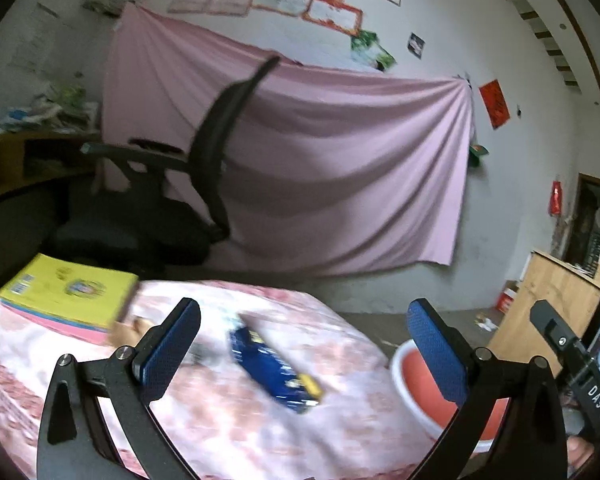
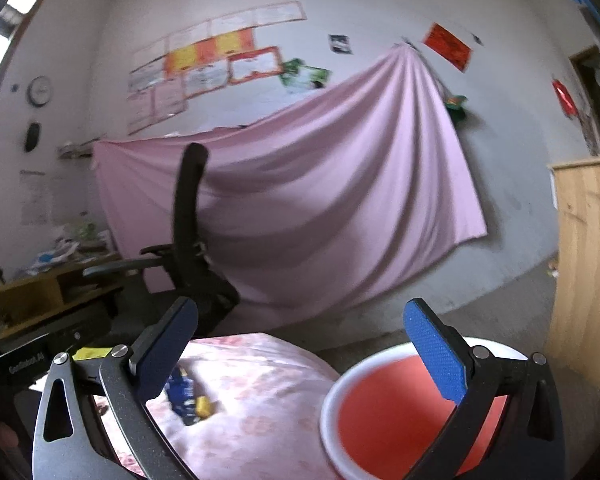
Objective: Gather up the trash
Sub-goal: 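Move both tools back over the table toward the remaining trash, then grasp the dried fruit slice with the left tool while the right tool grasps the blue wrapper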
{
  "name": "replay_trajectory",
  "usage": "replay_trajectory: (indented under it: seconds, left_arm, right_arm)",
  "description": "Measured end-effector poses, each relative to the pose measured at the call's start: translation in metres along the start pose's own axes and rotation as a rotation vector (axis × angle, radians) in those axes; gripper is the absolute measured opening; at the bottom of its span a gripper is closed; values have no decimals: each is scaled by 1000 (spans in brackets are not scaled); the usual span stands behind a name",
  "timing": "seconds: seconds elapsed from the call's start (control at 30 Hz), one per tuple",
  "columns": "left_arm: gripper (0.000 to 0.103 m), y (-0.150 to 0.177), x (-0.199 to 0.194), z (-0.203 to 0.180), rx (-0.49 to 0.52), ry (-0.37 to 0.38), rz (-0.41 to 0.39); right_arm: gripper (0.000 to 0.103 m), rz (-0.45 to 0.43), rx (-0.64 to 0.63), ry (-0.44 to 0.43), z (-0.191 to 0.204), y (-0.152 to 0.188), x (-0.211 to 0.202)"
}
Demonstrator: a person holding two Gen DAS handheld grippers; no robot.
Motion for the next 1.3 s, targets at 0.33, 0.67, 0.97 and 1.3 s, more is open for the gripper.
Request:
replay_trajectory:
  seconds: [0.33,0.67,0.97,1.3]
  left_arm:
    - [101,-9,-29,68,9,-105,-93]
    - [101,5,-44,120,57,-155,-122]
    - [101,28,-24,127,78,-122,51]
    - [87,59,13,119,119,-75,310]
  right_arm:
    - [103,-26,-149,-109,73,5,16]
    - [103,59,-264,-162,120,30,43]
    - [103,255,-212,-199,118,56,78]
    - [87,474,-151,-191,108,88,108]
Point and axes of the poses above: each gripper's, at about its wrist camera, not at the fingertips, and x roughly the way its jaws point, z to its left, y to its underside, the point moved 6 cm from there along x, roughly the way its jaws point, and after that the axes turned 11 degrees about -y, right-handed, at the moved point
